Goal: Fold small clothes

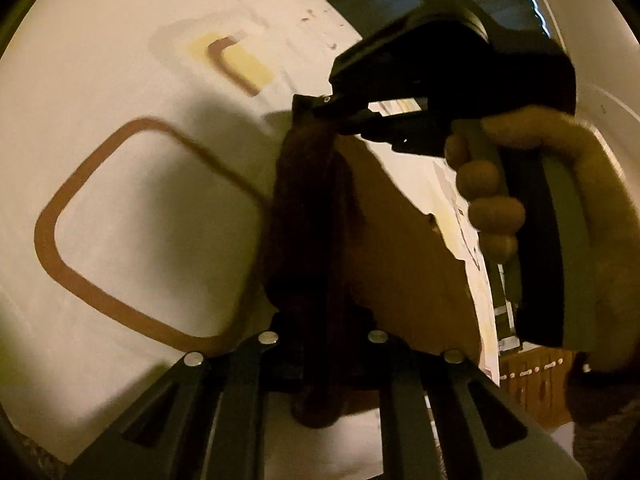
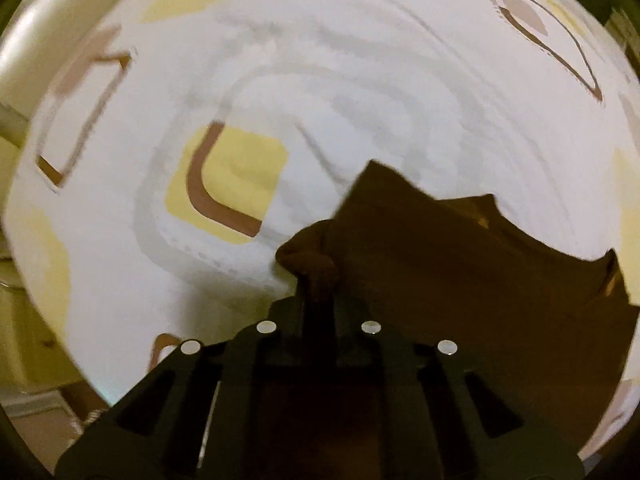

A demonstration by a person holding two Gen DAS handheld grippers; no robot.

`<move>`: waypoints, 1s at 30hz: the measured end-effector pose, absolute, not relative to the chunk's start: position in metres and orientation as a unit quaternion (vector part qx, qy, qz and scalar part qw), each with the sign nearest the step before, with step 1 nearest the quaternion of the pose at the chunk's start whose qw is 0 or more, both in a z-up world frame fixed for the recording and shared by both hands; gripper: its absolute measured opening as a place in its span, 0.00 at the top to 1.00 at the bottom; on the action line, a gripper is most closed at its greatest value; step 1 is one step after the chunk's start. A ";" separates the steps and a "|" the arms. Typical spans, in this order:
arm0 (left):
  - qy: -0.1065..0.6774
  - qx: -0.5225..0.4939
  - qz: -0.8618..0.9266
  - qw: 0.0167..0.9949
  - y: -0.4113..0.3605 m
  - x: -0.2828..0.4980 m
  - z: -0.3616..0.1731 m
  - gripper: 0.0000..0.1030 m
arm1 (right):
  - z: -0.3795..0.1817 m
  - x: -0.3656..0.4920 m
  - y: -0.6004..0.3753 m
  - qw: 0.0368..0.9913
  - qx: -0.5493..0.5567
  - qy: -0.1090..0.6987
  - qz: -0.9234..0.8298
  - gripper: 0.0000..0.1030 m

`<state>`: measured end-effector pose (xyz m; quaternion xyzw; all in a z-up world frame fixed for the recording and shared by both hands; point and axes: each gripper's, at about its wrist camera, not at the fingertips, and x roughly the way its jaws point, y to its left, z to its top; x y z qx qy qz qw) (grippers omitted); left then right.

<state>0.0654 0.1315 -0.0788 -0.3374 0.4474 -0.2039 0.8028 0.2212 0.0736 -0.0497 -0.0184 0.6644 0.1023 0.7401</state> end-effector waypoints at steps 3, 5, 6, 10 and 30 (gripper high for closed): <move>0.445 -0.318 -0.210 0.810 0.116 0.063 -0.058 0.89 | -0.026 0.216 0.043 0.747 0.031 0.651 0.130 0.92; 0.450 -0.300 -0.211 0.814 0.094 0.067 -0.041 0.89 | -0.010 0.217 0.025 0.751 0.056 0.642 0.144 0.92; 0.453 -0.290 -0.211 0.816 0.085 0.067 -0.035 0.89 | -0.004 0.214 0.016 0.753 0.067 0.637 0.147 0.92; 0.457 -0.245 -0.208 0.829 0.049 0.076 -0.015 0.89 | 0.020 0.211 -0.021 0.761 0.110 0.619 0.157 0.92; 0.468 -0.159 -0.222 0.840 -0.064 0.059 0.002 0.89 | 0.039 0.184 -0.199 0.778 0.243 0.551 0.180 0.95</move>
